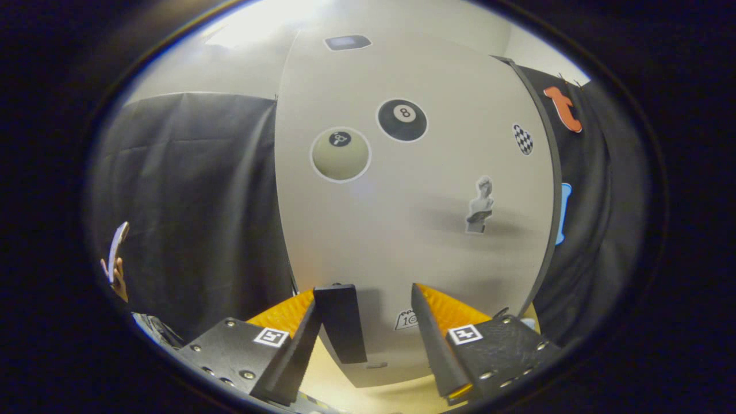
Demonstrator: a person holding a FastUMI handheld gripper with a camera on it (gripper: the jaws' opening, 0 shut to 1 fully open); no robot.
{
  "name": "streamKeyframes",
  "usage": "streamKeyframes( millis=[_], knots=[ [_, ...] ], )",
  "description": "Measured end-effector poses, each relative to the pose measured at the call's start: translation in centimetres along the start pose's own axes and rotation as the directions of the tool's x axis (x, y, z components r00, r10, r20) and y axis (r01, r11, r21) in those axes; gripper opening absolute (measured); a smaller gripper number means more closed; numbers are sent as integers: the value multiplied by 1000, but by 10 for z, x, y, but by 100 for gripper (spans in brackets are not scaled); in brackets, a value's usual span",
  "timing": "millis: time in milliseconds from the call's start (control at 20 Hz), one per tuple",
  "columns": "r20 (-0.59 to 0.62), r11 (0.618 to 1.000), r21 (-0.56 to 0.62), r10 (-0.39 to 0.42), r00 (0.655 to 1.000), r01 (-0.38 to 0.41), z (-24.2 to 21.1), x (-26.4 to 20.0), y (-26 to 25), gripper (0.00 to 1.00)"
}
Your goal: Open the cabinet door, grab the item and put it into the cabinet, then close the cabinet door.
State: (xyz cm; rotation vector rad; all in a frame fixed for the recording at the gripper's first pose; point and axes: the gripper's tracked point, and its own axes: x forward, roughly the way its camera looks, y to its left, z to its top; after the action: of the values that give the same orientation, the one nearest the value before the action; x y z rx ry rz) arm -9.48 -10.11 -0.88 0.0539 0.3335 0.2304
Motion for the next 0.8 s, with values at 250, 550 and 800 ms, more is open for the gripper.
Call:
streamKeyframes(
  millis=[250,550,800],
  knots=[
    [18,999,5,-34,999,34,2,9,4,88],
    [29,998,-5,-57,998,58,3,11,6,88],
    [47,993,-17,-112,993,113,3,9,7,88]
  ],
)
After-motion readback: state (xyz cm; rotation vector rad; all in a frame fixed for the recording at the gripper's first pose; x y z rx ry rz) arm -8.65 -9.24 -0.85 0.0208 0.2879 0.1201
